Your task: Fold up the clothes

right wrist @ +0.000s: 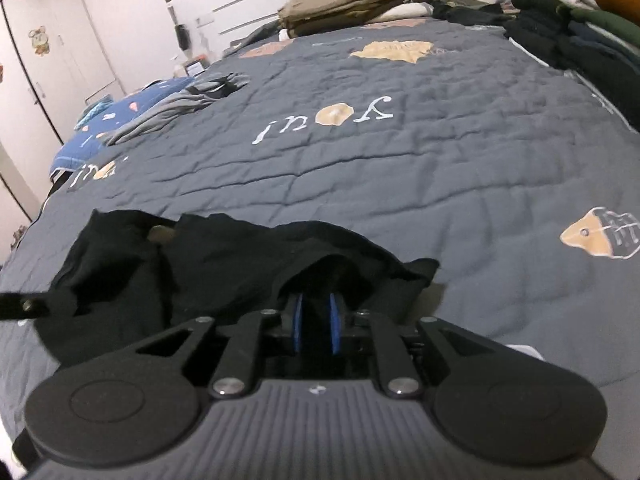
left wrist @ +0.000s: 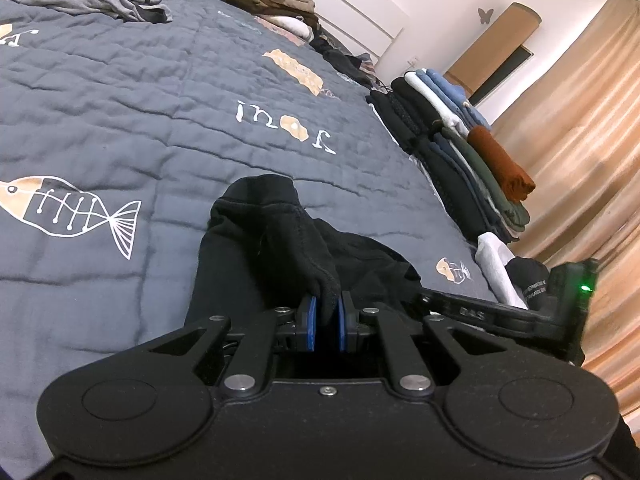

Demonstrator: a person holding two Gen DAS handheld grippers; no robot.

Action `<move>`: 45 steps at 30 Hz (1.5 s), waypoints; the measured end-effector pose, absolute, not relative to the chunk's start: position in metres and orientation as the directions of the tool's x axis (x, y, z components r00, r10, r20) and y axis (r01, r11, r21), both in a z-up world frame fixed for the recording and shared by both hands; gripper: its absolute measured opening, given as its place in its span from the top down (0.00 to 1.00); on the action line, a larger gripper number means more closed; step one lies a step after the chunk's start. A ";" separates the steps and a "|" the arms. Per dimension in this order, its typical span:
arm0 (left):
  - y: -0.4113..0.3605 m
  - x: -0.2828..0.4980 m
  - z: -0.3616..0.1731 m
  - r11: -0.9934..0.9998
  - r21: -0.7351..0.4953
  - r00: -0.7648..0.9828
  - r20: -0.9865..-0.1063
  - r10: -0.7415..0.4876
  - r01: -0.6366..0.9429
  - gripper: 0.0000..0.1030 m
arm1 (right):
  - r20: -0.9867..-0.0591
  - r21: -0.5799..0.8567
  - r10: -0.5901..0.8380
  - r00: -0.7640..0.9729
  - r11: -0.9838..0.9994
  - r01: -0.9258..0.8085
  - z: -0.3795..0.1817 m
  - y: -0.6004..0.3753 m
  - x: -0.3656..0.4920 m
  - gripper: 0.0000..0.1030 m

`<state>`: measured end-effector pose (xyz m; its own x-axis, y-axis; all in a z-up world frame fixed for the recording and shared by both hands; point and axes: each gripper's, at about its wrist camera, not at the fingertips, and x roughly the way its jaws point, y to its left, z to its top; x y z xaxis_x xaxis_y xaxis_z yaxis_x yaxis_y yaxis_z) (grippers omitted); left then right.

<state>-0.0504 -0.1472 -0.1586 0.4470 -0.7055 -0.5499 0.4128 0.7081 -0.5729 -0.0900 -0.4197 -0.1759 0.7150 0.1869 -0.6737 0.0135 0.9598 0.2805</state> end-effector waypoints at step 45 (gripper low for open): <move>-0.146 -0.051 -0.158 0.699 -0.579 0.441 -0.542 -0.715 0.421 0.89 | -0.632 0.439 0.342 0.695 0.897 -0.042 -0.138 -0.436 -0.090 0.72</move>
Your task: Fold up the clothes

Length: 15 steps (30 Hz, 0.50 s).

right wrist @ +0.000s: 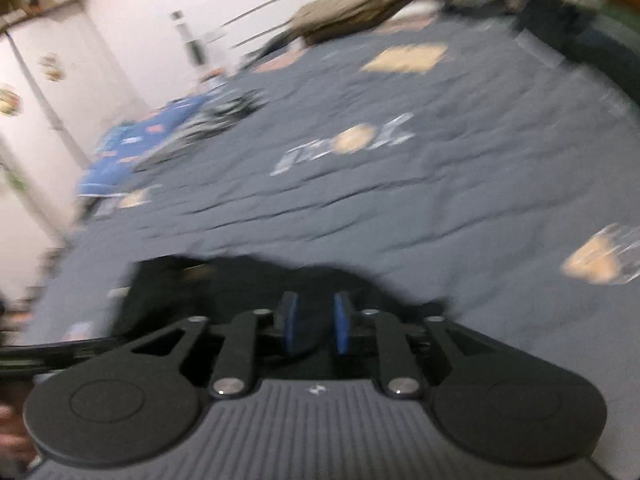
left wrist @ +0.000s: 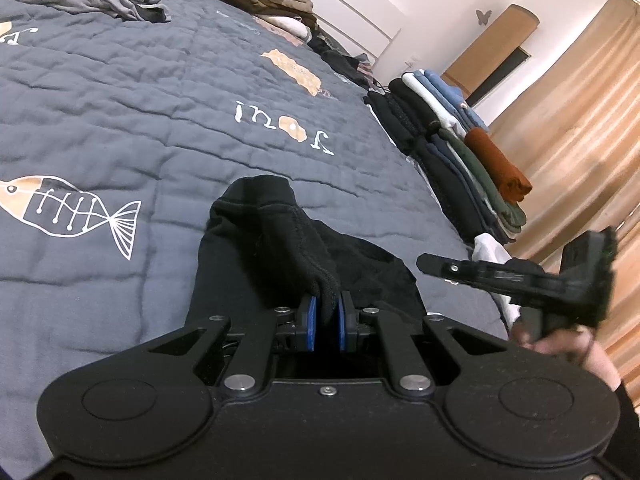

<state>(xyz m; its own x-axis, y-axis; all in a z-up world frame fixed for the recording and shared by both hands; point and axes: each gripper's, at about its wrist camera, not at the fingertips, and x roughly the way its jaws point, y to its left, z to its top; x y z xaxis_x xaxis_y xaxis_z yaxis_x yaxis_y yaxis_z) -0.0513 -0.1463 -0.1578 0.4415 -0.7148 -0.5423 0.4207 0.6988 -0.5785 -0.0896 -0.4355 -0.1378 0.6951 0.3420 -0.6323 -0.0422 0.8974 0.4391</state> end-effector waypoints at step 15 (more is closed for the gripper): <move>-0.148 -0.052 -0.159 0.709 -0.553 0.427 -0.566 -0.705 0.438 0.89 | -0.622 0.724 0.575 0.532 0.681 0.110 -0.194 -0.422 -0.059 0.61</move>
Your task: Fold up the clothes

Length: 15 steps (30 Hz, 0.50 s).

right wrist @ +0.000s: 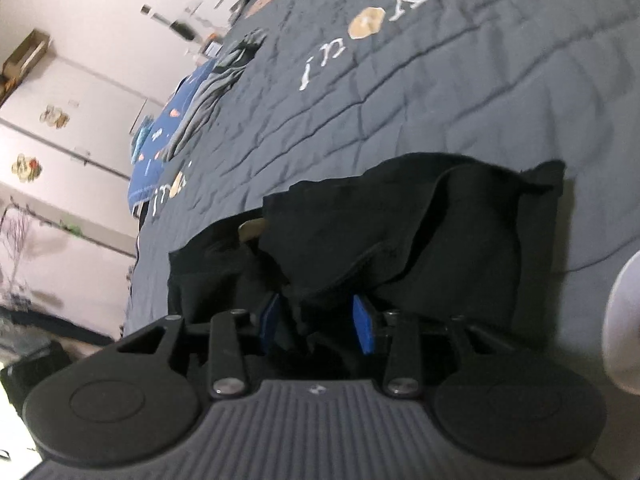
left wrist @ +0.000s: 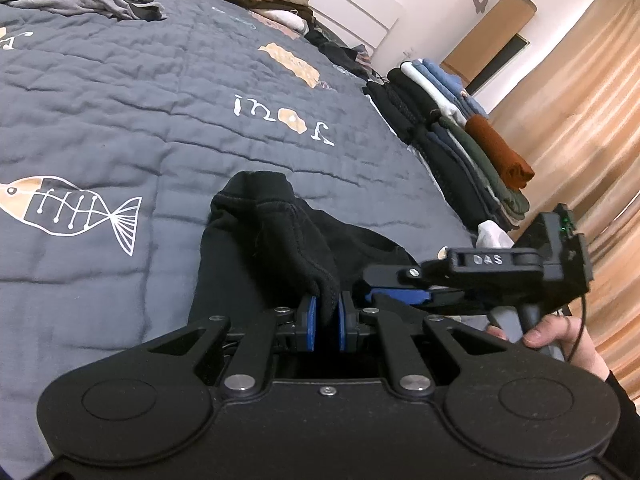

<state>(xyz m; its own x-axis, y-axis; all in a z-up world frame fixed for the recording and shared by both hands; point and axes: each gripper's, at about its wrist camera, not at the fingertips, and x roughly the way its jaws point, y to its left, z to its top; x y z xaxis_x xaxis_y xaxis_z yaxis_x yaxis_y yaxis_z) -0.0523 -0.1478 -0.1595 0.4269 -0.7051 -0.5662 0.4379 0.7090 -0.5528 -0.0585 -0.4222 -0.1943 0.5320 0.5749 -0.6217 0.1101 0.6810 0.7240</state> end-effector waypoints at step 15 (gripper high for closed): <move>-0.148 -0.055 -0.158 0.709 -0.539 0.426 -0.568 -0.704 0.454 0.89 | -0.540 0.804 0.528 0.655 0.553 0.217 -0.206 -0.420 -0.045 0.93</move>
<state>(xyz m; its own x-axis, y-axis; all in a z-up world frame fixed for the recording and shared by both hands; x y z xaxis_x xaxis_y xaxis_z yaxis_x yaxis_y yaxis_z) -0.0550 -0.1481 -0.1579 0.4259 -0.7043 -0.5679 0.4537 0.7093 -0.5395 -0.0448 -0.4200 -0.2060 0.6551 0.5284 -0.5400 0.2165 0.5535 0.8042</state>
